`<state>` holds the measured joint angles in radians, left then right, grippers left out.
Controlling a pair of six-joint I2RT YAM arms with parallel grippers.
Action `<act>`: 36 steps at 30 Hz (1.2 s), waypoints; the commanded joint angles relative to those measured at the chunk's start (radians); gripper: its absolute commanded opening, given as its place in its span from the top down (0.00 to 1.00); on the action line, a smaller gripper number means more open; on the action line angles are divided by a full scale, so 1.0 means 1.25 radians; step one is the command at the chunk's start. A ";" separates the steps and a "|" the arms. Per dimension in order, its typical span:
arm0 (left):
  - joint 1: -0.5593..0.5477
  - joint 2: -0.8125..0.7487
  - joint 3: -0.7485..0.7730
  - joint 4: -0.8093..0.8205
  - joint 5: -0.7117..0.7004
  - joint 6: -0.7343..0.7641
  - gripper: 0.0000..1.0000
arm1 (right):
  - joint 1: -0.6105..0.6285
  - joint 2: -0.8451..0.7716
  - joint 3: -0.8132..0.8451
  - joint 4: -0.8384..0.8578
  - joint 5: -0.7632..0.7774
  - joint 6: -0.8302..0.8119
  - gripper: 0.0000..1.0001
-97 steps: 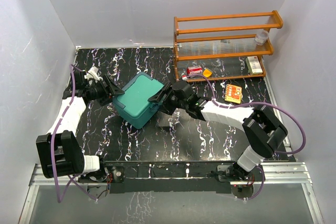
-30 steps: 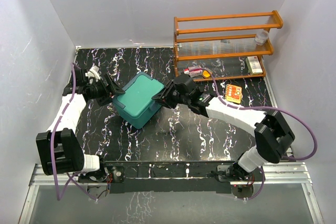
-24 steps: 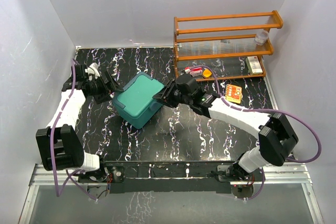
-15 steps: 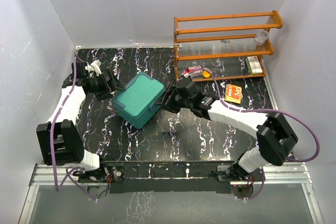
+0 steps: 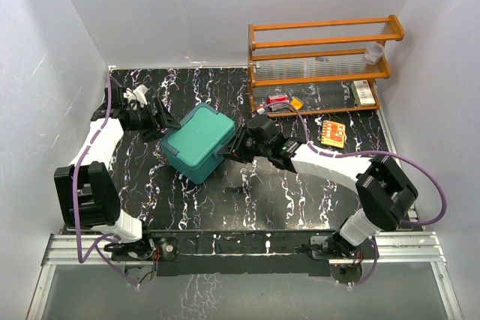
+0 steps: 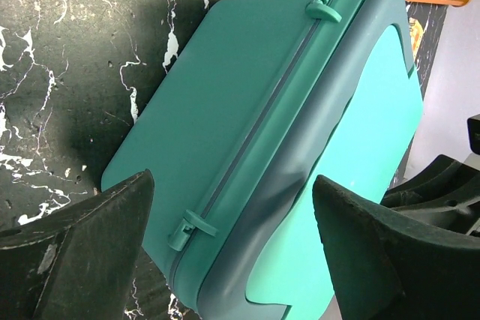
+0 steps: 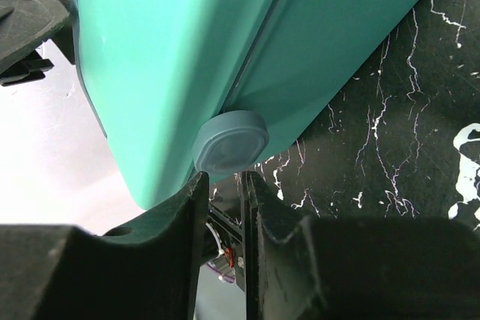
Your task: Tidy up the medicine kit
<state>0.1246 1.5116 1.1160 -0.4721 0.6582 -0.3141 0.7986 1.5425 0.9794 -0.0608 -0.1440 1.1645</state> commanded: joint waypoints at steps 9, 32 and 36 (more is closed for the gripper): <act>-0.002 0.001 0.000 0.008 0.038 -0.003 0.17 | 0.022 0.031 0.079 -0.173 0.123 -0.005 0.93; -0.004 0.003 -0.017 0.017 0.050 -0.008 0.19 | 0.069 0.172 0.296 -0.275 0.225 -0.027 0.96; -0.006 0.002 -0.020 0.018 0.051 -0.009 0.19 | 0.069 0.164 0.302 -0.264 0.216 -0.036 0.95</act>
<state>0.1223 1.5173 1.1034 -0.4484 0.6910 -0.3244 0.8825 1.7741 1.2930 -0.4534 0.1070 1.1400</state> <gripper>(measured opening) 0.816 0.044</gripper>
